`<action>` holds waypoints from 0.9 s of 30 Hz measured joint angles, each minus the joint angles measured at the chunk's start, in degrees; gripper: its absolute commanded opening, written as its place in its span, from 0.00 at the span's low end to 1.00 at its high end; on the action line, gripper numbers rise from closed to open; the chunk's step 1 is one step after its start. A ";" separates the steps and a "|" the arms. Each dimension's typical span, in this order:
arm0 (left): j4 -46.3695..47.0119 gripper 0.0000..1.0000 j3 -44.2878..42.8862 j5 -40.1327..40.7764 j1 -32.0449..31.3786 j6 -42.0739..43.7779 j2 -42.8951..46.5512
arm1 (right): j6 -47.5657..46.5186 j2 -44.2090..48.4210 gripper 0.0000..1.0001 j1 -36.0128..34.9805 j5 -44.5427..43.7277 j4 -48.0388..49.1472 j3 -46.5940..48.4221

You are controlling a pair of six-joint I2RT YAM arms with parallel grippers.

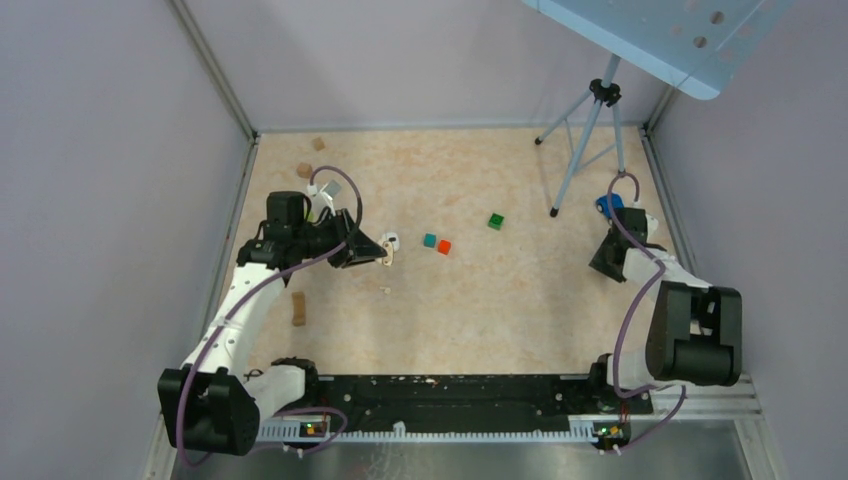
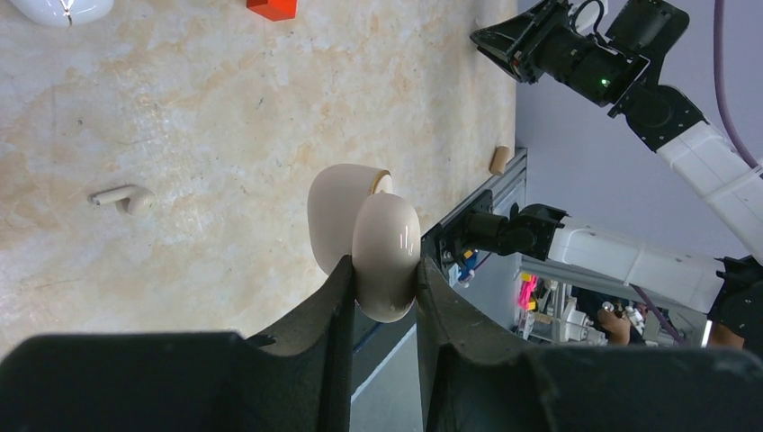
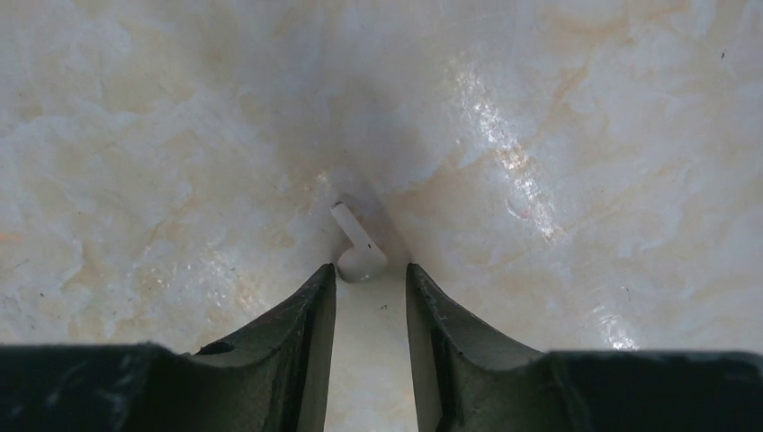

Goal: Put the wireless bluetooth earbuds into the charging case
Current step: Move the right earbud to the center of the board.

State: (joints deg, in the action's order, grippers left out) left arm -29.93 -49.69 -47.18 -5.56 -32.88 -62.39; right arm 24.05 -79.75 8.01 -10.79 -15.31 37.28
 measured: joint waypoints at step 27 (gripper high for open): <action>1.73 0.00 0.20 -2.19 -1.01 2.12 -0.94 | 1.84 18.08 0.02 -1.05 16.76 -0.68 -6.16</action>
State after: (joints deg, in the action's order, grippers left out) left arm -28.21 -49.50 -49.36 -6.57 -30.76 -63.33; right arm 25.89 -61.67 6.96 5.98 -15.99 31.11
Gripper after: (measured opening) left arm 0.312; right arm 0.201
